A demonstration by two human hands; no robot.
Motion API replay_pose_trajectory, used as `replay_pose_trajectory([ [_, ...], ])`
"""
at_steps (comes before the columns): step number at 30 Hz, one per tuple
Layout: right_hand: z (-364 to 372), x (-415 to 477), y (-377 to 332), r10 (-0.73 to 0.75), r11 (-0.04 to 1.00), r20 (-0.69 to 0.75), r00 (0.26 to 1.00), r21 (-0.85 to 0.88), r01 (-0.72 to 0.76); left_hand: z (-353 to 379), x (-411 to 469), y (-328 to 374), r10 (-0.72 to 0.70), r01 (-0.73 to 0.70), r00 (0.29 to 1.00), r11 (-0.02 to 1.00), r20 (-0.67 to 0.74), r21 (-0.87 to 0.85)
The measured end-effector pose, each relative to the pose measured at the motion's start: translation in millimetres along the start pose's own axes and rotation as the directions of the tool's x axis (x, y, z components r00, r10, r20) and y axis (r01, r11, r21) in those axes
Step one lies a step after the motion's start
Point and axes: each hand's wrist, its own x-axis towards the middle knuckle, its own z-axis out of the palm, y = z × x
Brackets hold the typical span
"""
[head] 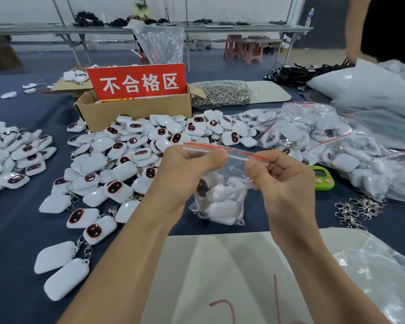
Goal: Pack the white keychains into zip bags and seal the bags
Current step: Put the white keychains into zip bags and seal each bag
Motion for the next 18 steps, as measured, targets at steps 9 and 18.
replay_pose_trajectory([
  [9,0.9,-0.4,-1.6,0.013,1.000,0.006,1.000,-0.013,-0.013,3.8,-0.3,-2.3,0.026,-0.025,0.999,0.999,0.021,-0.021],
  [18,0.0,0.1,-3.4,-0.028,1.000,0.013,1.000,-0.011,0.028,7.4,-1.0,-5.9,0.072,-0.076,0.995,0.995,0.063,0.060],
])
